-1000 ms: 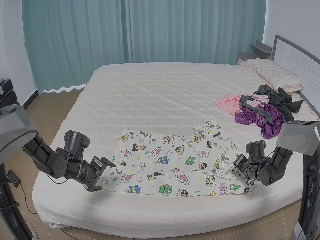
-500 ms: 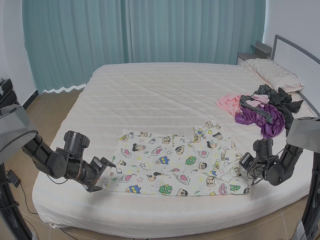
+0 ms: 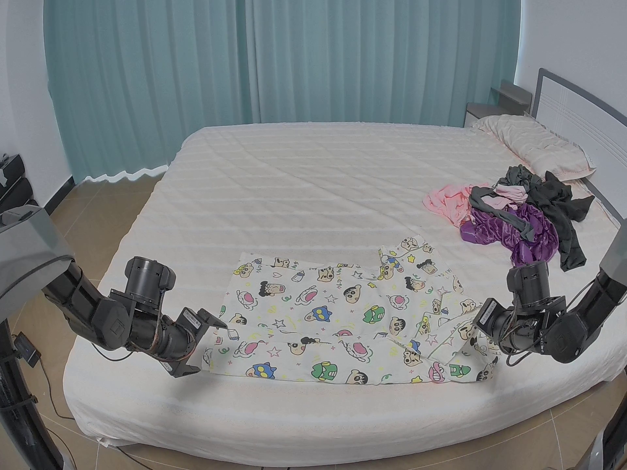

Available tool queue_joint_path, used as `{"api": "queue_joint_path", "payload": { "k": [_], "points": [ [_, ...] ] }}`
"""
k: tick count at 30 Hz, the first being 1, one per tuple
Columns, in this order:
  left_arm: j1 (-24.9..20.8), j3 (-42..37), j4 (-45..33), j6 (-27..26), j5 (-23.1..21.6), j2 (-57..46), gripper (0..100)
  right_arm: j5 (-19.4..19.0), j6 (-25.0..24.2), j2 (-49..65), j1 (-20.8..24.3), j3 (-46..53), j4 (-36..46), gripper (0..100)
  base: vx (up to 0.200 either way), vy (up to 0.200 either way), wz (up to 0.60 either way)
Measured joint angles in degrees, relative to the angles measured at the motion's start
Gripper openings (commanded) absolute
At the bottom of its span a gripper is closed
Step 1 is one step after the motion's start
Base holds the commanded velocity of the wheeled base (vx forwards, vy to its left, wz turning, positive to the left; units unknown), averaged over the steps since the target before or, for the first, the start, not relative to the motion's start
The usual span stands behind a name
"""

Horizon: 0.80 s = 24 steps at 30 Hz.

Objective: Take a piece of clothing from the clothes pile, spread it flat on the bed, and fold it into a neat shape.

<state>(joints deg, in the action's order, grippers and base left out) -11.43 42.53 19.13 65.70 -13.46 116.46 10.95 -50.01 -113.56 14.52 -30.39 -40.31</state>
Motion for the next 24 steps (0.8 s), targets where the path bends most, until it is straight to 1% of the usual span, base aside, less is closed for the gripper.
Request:
{"api": "queue_joint_path", "payload": {
  "k": [10, 16, 24],
  "points": [
    [0.0, 0.0, 0.0, 0.0, 0.0, 0.0, 100, 0.0, 0.2, 7.2, 2.5, -5.3, 12.5, 0, 0.0, 0.0, 0.0],
    [0.0, 0.0, 0.0, 0.0, 0.0, 0.0, 100, 0.7, 0.2, 8.9, 3.7, -6.3, 17.2, 0, 0.0, 0.0, 0.0],
    [0.0, 0.0, 0.0, 0.0, 0.0, 0.0, 100, 1.6, 0.1, 10.3, 5.8, -0.8, 17.2, 0, 0.0, 0.0, 0.0]
  ]
}}
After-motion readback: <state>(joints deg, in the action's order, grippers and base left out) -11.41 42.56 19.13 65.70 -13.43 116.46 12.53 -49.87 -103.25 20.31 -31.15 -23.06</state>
